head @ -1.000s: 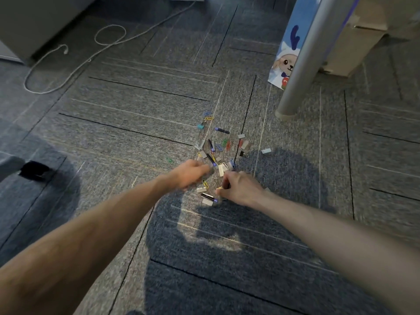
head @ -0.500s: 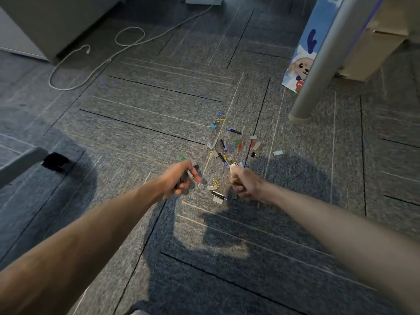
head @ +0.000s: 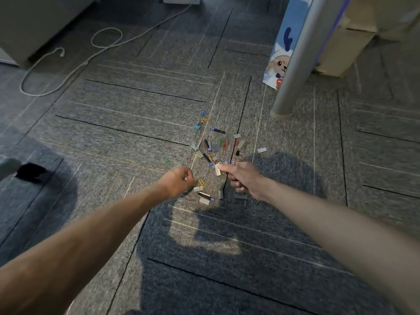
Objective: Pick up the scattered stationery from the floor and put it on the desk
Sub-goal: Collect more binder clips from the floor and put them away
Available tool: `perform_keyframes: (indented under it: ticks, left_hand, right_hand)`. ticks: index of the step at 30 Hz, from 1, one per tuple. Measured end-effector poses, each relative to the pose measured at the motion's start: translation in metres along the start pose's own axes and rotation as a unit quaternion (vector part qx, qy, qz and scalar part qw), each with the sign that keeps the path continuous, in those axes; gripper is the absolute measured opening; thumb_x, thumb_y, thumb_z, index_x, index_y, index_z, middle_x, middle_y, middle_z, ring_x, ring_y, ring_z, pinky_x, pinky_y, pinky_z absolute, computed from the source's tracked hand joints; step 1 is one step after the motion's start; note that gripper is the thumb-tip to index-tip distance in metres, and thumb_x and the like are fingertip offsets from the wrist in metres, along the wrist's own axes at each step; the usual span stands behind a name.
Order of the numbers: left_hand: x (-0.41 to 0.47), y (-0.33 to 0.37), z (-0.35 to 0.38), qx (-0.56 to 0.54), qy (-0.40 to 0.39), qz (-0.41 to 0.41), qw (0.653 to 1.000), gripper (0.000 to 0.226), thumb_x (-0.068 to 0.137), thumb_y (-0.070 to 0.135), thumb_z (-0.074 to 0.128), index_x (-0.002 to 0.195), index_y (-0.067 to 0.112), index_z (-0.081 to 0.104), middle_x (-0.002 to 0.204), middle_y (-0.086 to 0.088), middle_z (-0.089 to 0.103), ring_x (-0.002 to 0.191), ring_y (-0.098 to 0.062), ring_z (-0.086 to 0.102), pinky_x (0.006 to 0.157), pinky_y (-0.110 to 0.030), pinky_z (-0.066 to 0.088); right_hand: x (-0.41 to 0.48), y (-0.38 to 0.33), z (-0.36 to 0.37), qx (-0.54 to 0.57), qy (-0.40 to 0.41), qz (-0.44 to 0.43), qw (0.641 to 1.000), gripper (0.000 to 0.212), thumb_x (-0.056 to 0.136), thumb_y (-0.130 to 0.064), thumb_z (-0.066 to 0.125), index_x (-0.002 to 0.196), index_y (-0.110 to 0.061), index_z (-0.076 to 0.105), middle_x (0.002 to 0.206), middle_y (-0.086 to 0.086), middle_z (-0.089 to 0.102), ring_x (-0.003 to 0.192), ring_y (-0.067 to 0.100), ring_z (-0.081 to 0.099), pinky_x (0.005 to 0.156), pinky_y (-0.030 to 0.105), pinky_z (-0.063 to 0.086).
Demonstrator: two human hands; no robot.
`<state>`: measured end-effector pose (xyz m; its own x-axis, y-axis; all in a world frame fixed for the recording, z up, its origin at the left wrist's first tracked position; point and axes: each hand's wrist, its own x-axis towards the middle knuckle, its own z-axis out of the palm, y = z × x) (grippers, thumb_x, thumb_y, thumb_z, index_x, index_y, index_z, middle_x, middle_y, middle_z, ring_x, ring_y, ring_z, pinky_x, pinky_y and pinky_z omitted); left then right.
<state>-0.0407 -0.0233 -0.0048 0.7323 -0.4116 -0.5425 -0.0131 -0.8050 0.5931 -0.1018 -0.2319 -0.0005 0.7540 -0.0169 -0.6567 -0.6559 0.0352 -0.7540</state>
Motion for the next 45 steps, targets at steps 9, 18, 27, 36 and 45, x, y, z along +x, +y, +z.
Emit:
perform_keyframes:
  ticks: [9,18,27,36,45]
  left_hand:
    - [-0.002,-0.01,-0.007,0.009,-0.039,0.027,0.999,0.016,0.086,0.015,0.065,0.096,0.017,0.054,0.085,0.0,0.059,0.066,-0.01,0.057,0.054,-0.018,0.045]
    - [-0.01,0.017,-0.032,-0.425,-0.047,0.023,0.903,0.012,0.096,0.021,0.052,0.086,0.016,0.056,0.051,0.005,0.04,0.038,-0.009,0.03,0.032,-0.019,0.026]
    - [-0.01,0.027,-0.024,-0.404,-0.06,0.031,0.912,0.02,0.099,0.028,0.043,0.093,0.012,0.053,0.053,0.008,0.039,0.042,-0.007,0.029,0.035,-0.018,0.023]
    - [-0.008,0.03,-0.02,-0.324,-0.009,0.022,0.946,0.02,0.098,0.03,0.047,0.098,0.012,0.056,0.058,0.005,0.042,0.041,-0.007,0.033,0.037,-0.018,0.027]
    - [-0.004,0.006,0.006,0.275,0.004,0.067,0.959,0.025,0.092,0.042,0.053,0.105,0.022,0.052,0.077,0.006,0.06,0.061,-0.007,0.063,0.048,-0.016,0.048]
  right_hand:
    - [0.006,-0.002,0.016,-0.127,-0.006,-0.046,0.991,0.029,0.09,-0.035,0.065,0.092,-0.009,0.052,0.066,-0.003,0.043,0.047,0.008,0.039,0.041,0.019,0.036]
    - [0.005,-0.008,0.04,-0.089,-0.128,-0.06,0.986,0.018,0.095,-0.032,0.059,0.09,-0.015,0.057,0.055,-0.009,0.041,0.042,0.006,0.035,0.04,0.019,0.028]
    - [0.002,-0.017,0.034,0.027,-0.119,-0.049,0.991,0.017,0.094,-0.027,0.061,0.081,-0.02,0.052,0.055,-0.011,0.041,0.046,0.006,0.034,0.044,0.02,0.026]
    - [0.002,-0.017,0.021,0.199,-0.056,-0.026,0.978,0.032,0.094,-0.024,0.047,0.063,-0.024,0.039,0.047,-0.009,0.036,0.036,0.007,0.028,0.032,0.016,0.021]
    - [-0.003,-0.016,0.003,0.231,-0.105,0.0,0.967,0.011,0.094,-0.008,0.045,0.1,-0.006,0.054,0.066,0.0,0.055,0.046,0.007,0.046,0.033,0.014,0.036]
